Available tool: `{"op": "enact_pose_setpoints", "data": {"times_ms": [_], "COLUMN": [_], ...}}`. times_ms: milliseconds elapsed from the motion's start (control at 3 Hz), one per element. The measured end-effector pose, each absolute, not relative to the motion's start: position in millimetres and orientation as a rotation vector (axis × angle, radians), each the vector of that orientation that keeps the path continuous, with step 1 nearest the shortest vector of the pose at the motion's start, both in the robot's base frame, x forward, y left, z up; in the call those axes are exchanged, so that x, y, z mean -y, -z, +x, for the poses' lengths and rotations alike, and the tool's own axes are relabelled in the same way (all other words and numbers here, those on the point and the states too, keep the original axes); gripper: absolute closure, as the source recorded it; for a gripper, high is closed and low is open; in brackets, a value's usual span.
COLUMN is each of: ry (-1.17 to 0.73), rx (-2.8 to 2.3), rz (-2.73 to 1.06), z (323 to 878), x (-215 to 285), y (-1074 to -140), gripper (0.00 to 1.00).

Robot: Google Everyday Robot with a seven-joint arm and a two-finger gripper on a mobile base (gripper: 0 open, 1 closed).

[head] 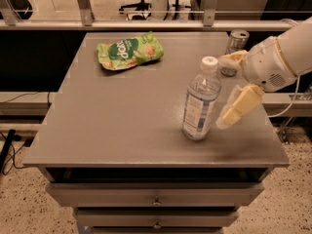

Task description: Knock blue plastic bottle over

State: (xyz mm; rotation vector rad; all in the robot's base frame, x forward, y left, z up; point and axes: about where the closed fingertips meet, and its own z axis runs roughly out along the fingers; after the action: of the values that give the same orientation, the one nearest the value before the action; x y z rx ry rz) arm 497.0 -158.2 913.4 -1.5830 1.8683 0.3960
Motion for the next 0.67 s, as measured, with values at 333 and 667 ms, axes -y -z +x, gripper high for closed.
{"op": "enact_pose_setpoints", "data": {"times_ms": [333,667], "ry": [-0.447,-0.458], "rx": [-1.808,-1.807], "rz": [-1.551,-1.503], "z": [510.8,530.4], "x": [137.5,111.7], "y": [-918.3,-926.5], "gripper": [0.00,0.00]}}
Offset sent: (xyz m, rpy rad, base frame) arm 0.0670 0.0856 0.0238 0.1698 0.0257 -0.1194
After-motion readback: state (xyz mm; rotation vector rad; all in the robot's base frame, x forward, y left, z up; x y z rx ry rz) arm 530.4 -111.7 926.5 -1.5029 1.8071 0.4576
